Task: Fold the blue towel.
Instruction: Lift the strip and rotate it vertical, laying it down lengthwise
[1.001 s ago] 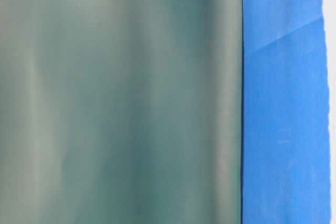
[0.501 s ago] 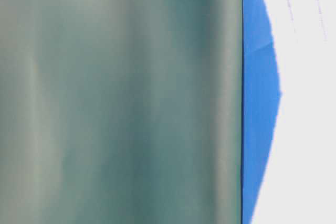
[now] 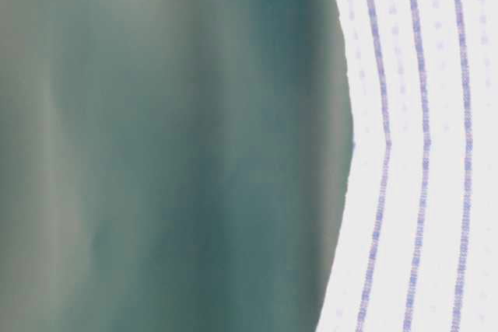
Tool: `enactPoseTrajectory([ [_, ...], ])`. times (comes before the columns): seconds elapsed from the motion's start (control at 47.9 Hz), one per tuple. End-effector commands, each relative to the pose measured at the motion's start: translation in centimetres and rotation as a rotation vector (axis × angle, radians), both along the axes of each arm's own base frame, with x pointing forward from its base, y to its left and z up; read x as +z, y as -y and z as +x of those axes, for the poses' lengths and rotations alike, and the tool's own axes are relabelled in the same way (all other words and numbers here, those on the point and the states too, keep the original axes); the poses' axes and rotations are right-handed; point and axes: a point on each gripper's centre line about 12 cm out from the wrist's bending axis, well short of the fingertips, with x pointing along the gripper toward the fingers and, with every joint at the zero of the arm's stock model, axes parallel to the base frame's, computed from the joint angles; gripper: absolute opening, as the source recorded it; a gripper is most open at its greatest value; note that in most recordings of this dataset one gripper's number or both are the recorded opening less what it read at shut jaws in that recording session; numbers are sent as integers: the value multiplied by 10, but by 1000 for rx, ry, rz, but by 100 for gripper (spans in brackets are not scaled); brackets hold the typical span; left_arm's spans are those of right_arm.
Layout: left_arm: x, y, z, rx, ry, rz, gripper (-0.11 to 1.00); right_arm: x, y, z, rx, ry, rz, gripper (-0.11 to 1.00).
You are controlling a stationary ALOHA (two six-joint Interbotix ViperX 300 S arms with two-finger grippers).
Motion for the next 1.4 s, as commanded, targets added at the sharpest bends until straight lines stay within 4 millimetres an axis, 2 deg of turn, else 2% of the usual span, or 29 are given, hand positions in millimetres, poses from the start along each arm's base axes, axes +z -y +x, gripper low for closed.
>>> enactPoseTrajectory([
  [0.0, 12, 6, 13, -16, 58, -5, 2, 12, 12, 10, -31, 35, -24, 6],
  [0.209, 15, 17, 42, -47, 99, -8, 2, 19, 46, 26, -117, 31, -68, 6],
  [0.48, 13, 30, 89, -69, 76, -6, 2, 27, 87, 50, -186, 23, -132, 6],
  [0.647, 8, 33, 119, -68, 70, -5, 2, 31, 104, 66, -197, 26, -180, 6],
  [0.835, 12, 37, 148, -67, 107, -8, 2, 38, 125, 78, -224, 46, -224, 6],
  [1.064, 12, 41, 180, -70, 124, -4, 2, 48, 143, 81, -249, 68, -273, 6],
  [1.377, 10, 46, 217, -71, 172, -2, 2, 48, 158, 68, -292, 55, -287, 6],
])
